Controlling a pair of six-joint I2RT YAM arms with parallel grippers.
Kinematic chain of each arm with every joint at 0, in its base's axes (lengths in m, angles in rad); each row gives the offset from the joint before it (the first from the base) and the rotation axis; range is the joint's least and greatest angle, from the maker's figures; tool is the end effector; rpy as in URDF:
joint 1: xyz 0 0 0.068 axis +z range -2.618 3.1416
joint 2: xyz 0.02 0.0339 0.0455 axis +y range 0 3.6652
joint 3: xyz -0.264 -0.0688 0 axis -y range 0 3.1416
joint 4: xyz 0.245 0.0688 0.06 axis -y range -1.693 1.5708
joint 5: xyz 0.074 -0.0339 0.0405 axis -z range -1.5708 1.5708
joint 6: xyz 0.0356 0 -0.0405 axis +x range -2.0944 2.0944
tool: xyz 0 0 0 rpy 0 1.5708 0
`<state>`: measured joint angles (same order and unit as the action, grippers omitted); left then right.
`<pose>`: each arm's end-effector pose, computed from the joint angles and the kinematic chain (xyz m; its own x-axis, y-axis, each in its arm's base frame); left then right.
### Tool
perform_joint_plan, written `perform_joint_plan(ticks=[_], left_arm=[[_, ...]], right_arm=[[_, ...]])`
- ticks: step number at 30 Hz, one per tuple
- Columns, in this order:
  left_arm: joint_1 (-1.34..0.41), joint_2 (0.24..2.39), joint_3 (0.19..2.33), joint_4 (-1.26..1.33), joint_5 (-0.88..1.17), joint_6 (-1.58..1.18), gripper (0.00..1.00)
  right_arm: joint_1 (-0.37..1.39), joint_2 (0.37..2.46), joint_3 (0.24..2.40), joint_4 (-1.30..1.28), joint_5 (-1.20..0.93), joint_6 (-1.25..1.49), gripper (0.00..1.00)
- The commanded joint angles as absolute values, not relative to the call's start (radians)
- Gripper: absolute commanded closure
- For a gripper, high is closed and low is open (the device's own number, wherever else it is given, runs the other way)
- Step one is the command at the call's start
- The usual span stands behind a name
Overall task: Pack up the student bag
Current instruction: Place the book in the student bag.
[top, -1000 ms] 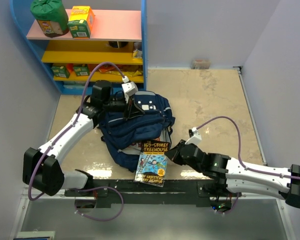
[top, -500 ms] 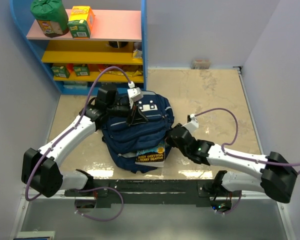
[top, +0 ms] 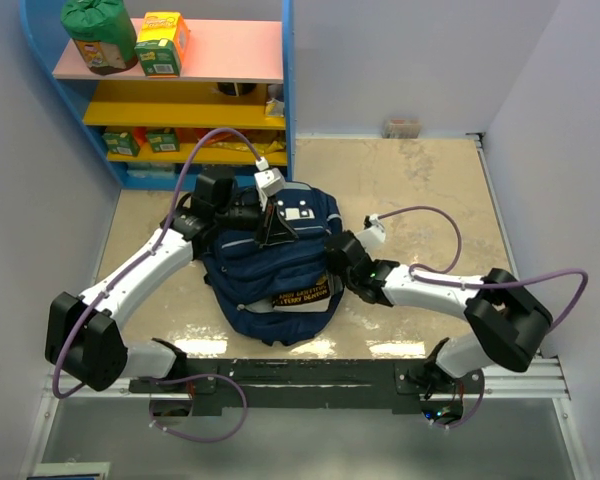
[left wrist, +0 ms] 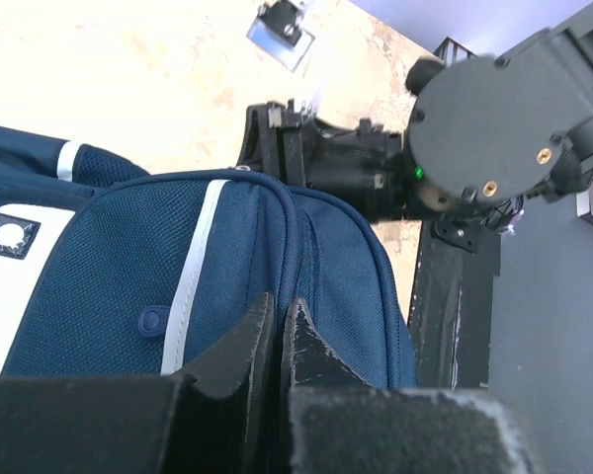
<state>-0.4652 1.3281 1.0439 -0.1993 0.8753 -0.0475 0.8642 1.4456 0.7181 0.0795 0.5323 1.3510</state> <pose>0.2507 -0.1564 0.3137 -0.4575 0.1956 -0.8674 0.8742 0.2773 -0.3985 0.2042 0.2114 0.1941 -0.4686 0.7462 -0.4728 0.2968 0.6371 0.7113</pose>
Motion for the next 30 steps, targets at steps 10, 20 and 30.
perform_joint_plan(ticks=[10,20,30], left_arm=[[-0.468,1.330,1.103,-0.058,0.891,-0.091,1.00],[-0.454,1.315,1.088,-0.104,0.864,-0.041,1.00],[-0.451,1.322,1.097,-0.106,0.867,-0.028,1.00]], right_arm=[[0.934,1.323,0.701,0.287,0.376,1.192,0.26],[0.934,1.046,0.704,0.106,0.422,0.997,0.37],[1.029,0.799,0.459,0.009,0.367,1.035,0.88]])
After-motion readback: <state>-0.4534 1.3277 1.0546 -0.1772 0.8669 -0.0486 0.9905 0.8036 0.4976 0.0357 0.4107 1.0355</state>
